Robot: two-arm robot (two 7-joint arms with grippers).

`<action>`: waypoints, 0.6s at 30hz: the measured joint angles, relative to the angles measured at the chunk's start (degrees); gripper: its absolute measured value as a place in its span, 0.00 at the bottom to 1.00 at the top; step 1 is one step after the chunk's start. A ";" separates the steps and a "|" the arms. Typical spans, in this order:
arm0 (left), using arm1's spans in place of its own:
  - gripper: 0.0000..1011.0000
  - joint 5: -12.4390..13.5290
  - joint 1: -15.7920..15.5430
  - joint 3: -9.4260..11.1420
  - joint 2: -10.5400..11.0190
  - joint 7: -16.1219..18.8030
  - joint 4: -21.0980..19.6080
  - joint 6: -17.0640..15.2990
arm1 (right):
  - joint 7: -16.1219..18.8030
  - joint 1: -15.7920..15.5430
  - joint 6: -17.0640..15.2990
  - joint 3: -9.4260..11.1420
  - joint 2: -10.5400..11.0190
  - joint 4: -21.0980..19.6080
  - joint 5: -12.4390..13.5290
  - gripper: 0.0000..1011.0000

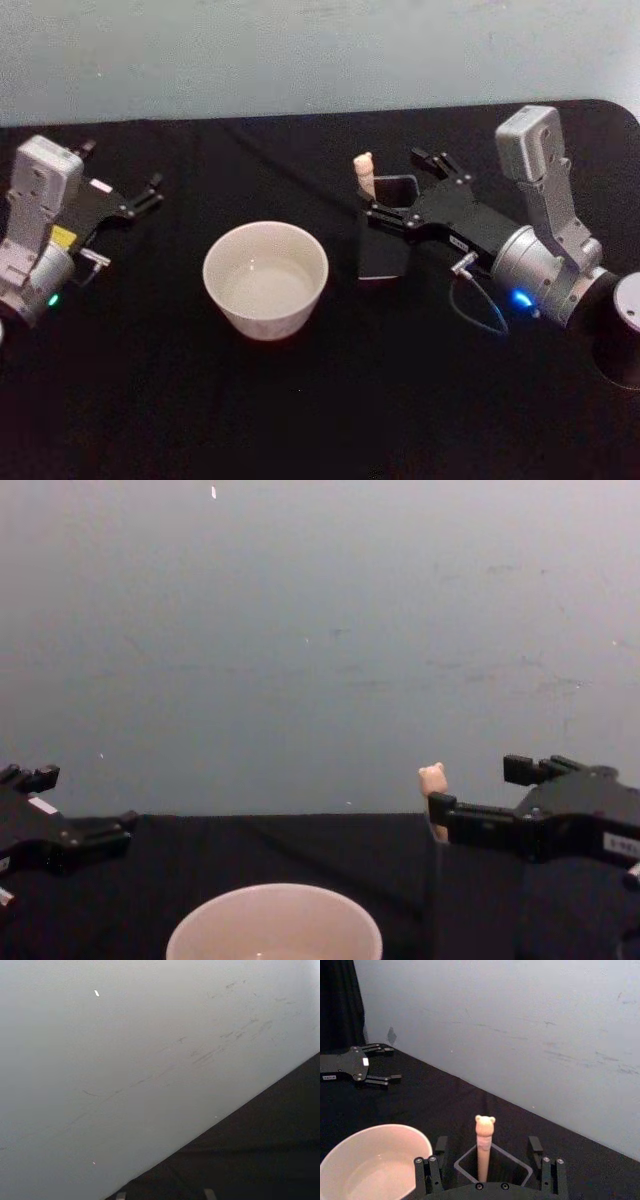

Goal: Pick up the stirring spoon with one hand, stir inside the cup, then place it back in its original position.

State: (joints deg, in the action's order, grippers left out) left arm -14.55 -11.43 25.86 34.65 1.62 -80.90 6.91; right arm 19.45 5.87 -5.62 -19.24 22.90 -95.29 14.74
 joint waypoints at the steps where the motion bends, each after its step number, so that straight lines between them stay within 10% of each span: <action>1: 0.99 0.00 0.00 0.00 0.00 0.00 0.00 0.00 | 0.00 0.00 0.00 0.00 0.00 0.00 0.00 0.99; 10: 0.99 0.00 0.00 0.00 0.00 0.00 0.00 0.00 | 1.26 0.16 1.93 2.17 -0.91 -1.42 3.69 0.99; 18: 0.99 0.00 0.00 0.00 0.00 0.00 0.00 0.00 | -5.22 2.39 4.17 6.06 -3.86 1.64 3.36 0.99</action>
State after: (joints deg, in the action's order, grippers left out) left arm -14.55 -11.43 25.86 34.64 1.62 -80.90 6.91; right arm 14.23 8.27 -1.46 -13.19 19.04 -93.66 18.10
